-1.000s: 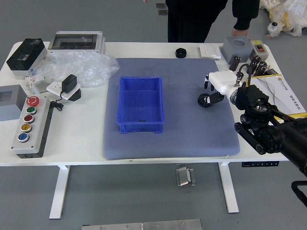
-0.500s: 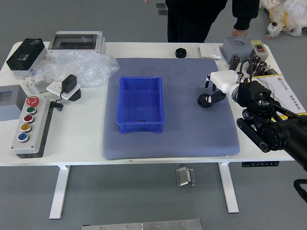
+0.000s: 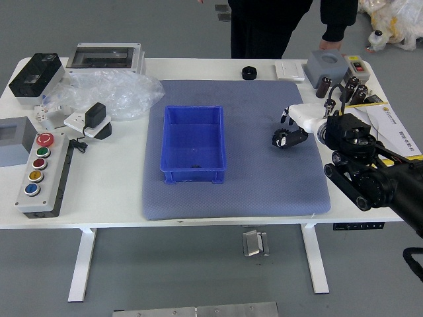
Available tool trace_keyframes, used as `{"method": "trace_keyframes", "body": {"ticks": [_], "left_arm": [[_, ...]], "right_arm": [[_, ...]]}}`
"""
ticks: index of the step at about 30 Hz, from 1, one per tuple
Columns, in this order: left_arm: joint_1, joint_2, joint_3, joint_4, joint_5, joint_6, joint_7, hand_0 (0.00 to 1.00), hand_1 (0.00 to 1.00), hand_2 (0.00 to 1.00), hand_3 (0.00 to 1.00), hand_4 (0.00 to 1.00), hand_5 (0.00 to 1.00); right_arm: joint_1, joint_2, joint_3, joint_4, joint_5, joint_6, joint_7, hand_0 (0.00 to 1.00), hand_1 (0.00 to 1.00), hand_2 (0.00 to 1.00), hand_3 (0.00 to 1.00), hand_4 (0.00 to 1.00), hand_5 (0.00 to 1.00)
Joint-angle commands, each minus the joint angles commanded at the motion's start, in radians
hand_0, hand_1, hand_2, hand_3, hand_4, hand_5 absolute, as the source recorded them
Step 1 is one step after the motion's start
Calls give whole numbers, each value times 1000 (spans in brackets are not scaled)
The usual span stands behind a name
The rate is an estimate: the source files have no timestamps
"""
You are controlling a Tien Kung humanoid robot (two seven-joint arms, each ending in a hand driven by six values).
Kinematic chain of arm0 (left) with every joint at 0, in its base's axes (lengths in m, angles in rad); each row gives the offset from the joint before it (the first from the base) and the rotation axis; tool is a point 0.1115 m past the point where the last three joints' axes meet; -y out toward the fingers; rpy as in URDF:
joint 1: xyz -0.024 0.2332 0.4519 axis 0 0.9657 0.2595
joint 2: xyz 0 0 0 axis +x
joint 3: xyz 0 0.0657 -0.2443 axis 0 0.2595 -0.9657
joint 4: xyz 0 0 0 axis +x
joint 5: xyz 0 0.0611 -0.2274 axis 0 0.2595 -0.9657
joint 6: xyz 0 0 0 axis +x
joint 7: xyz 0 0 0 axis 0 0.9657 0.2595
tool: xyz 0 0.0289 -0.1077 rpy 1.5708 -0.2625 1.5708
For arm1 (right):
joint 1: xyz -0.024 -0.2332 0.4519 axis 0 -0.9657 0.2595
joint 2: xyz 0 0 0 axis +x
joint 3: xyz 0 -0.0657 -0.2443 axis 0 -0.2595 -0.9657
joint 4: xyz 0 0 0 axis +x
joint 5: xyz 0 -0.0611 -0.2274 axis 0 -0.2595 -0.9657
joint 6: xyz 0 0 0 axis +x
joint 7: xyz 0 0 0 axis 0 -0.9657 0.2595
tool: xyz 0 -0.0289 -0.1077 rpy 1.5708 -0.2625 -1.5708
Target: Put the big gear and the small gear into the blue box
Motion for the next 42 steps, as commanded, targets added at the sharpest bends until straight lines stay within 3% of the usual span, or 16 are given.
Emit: {"method": "trace_keyframes", "body": {"ticks": [25, 42], "left_arm": [[-2, -5, 0, 0, 5, -2, 0, 850, 818, 798, 821, 676, 306], [-5, -8, 2, 0, 4, -1, 0, 850, 817, 798, 821, 677, 306]], "right_arm": [[7, 37, -7, -91, 1, -28, 12, 547, 502, 651, 707, 896, 497], [12, 64, -18, -147, 6, -80, 26, 515, 462, 596, 656, 838, 449]]}}
